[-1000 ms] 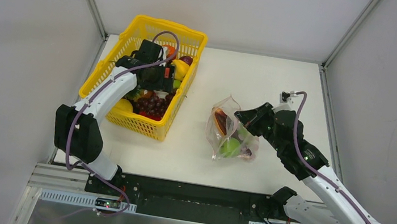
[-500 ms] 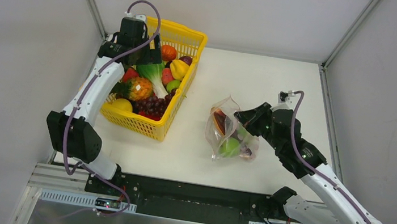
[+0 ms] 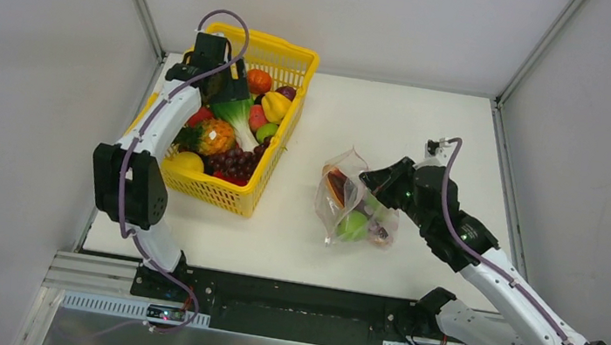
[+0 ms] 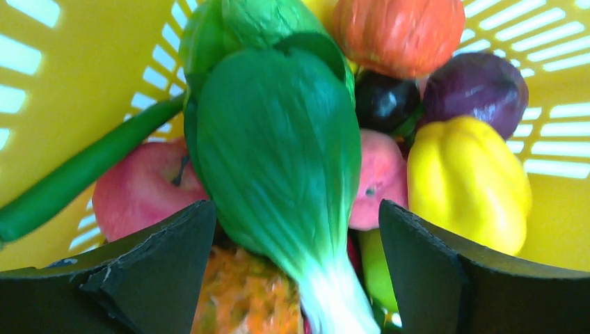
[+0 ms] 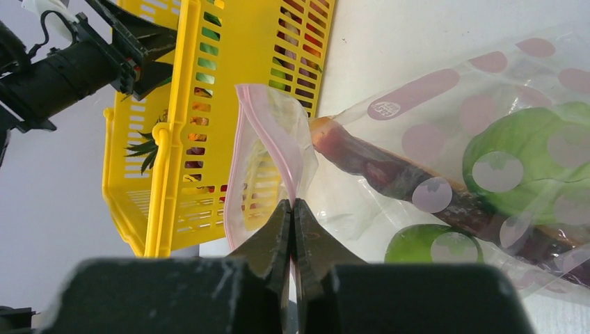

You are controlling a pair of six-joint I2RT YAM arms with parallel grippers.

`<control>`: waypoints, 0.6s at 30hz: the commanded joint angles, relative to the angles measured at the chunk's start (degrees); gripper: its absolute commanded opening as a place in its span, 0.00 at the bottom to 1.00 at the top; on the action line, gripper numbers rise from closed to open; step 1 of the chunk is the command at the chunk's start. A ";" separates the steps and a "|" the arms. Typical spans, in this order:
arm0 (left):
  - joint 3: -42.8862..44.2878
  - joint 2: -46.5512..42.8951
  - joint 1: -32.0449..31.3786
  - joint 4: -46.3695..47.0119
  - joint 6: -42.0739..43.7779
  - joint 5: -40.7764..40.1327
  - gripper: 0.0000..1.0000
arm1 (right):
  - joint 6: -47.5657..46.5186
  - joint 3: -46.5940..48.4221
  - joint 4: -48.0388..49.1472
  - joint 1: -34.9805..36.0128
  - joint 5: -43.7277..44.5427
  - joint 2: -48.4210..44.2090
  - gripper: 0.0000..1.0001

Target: Place the food in the zip-top bag and seal the zipper

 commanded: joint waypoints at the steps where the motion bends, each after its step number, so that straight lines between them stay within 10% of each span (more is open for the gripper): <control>1: 1.33 -9.77 0.35 -4.18 3.24 4.85 0.90 | -1.28 1.94 0.83 -0.14 1.13 0.56 0.04; 9: -8.58 -21.96 1.41 -10.17 12.42 3.68 0.96 | -1.81 2.71 1.05 -0.14 -1.04 1.42 0.04; 18: 12.58 -3.01 1.65 -1.14 1.93 17.88 0.94 | -1.52 2.60 2.44 -0.14 -1.84 2.88 0.04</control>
